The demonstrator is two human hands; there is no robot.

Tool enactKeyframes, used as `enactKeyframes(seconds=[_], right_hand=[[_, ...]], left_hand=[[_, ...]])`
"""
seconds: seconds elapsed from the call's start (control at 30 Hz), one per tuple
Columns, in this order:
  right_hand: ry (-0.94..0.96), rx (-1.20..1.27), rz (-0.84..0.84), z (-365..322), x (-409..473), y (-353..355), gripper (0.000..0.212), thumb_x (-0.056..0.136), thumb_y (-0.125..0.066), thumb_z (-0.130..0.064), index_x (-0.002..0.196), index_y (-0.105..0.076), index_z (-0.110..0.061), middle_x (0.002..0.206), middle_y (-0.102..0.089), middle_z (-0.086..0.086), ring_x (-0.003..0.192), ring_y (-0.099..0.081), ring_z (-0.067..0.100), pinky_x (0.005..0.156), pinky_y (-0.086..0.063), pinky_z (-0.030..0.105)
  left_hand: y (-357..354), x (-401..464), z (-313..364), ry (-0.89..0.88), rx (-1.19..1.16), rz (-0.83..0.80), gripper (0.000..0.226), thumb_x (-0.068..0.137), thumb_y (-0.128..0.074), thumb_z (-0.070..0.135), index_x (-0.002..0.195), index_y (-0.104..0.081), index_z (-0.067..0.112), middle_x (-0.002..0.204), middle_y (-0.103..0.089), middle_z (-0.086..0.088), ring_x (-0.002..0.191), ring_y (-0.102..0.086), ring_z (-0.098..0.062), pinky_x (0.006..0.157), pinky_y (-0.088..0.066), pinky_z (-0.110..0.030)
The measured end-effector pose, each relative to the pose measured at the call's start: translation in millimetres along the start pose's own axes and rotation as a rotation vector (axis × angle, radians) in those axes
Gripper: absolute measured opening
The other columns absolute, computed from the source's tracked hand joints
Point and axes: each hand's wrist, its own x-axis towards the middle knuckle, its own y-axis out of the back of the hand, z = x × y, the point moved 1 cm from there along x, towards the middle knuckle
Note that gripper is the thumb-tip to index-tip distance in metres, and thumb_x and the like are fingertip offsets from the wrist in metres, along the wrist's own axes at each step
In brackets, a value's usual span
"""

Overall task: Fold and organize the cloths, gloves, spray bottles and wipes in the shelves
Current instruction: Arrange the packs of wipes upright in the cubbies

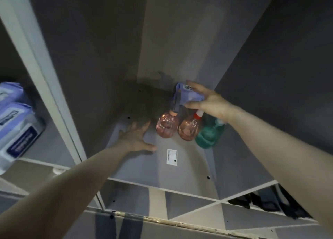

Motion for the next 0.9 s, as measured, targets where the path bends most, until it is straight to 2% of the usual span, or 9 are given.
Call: enactKeyframes(seconds=[0.07,0.17,0.23,0.4,0.53,0.63,0.77,0.9], right_hand=[[0.000,-0.026,-0.044,9,26,5,0.077,0.082,-0.073,-0.017,0.147,-0.034,-0.031,0.147,-0.044,-0.007,0.118,-0.053,0.013,0.093,-0.044,0.021],[0.031,-0.114,-0.091,25,67,13,0.078,0.081,-0.073,-0.010,0.147,-0.034,-0.024,0.147,-0.042,-0.004,0.129,-0.043,0.010,0.096,-0.032,0.010],[0.055,-0.202,-0.103,35,97,21,0.077,0.081,-0.072,-0.006,0.147,-0.036,-0.021,0.148,-0.040,0.000,0.132,-0.041,0.013,0.095,-0.031,0.010],[0.034,-0.395,-0.250,70,162,30,0.082,0.081,-0.072,-0.006,0.149,-0.028,-0.022,0.153,-0.033,-0.001,0.135,-0.038,0.018,0.102,-0.033,0.020],[0.002,-0.528,-0.377,102,201,24,0.082,0.080,-0.074,-0.016,0.146,-0.031,-0.035,0.150,-0.039,0.000,0.121,-0.047,0.021,0.096,-0.044,0.032],[0.041,-0.582,-0.436,113,219,21,0.089,0.081,-0.074,-0.018,0.150,-0.021,-0.036,0.155,-0.029,-0.004,0.134,-0.037,0.024,0.109,-0.036,0.039],[0.051,-0.766,-0.418,126,241,17,0.100,0.077,-0.079,-0.023,0.153,-0.014,-0.021,0.156,-0.027,0.005,0.136,-0.036,0.030,0.110,-0.034,0.043],[0.014,-0.766,-0.361,135,252,14,0.089,0.080,-0.077,-0.021,0.149,-0.022,-0.014,0.152,-0.031,0.011,0.134,-0.036,0.033,0.108,-0.034,0.041]], left_hand=[[-8,15,-2,0.037,-0.001,0.017,0.114,0.067,-0.074,0.059,0.150,0.003,0.043,0.161,0.013,-0.006,0.148,0.010,-0.027,0.113,-0.002,-0.061],[-24,33,-6,0.099,0.059,0.041,0.111,0.066,-0.075,0.056,0.150,-0.004,0.043,0.161,0.010,0.000,0.148,0.008,-0.025,0.109,-0.009,-0.067],[-32,41,-9,0.126,0.173,0.034,0.105,0.067,-0.072,0.059,0.150,-0.010,0.043,0.162,0.005,0.002,0.148,0.006,-0.025,0.108,-0.013,-0.068],[-34,55,-16,0.111,0.271,0.010,0.103,0.065,-0.072,0.063,0.148,-0.012,0.047,0.161,0.001,0.006,0.148,0.004,-0.024,0.106,-0.023,-0.065],[-26,66,-21,0.074,0.306,-0.043,0.100,0.069,-0.073,0.058,0.148,-0.012,0.048,0.161,0.006,0.013,0.148,0.007,-0.015,0.109,-0.019,-0.065],[-16,76,-21,0.082,0.326,-0.099,0.112,0.064,-0.077,0.056,0.149,-0.005,0.046,0.159,0.013,0.018,0.147,0.012,-0.012,0.109,-0.018,-0.067],[-5,91,-10,0.061,0.369,-0.120,0.108,0.064,-0.076,0.057,0.148,-0.009,0.048,0.159,0.012,0.019,0.148,0.012,-0.014,0.103,-0.026,-0.071],[-5,95,-8,0.046,0.391,-0.133,0.108,0.066,-0.075,0.058,0.148,-0.006,0.048,0.159,0.013,0.018,0.148,0.013,-0.016,0.102,-0.026,-0.072]])
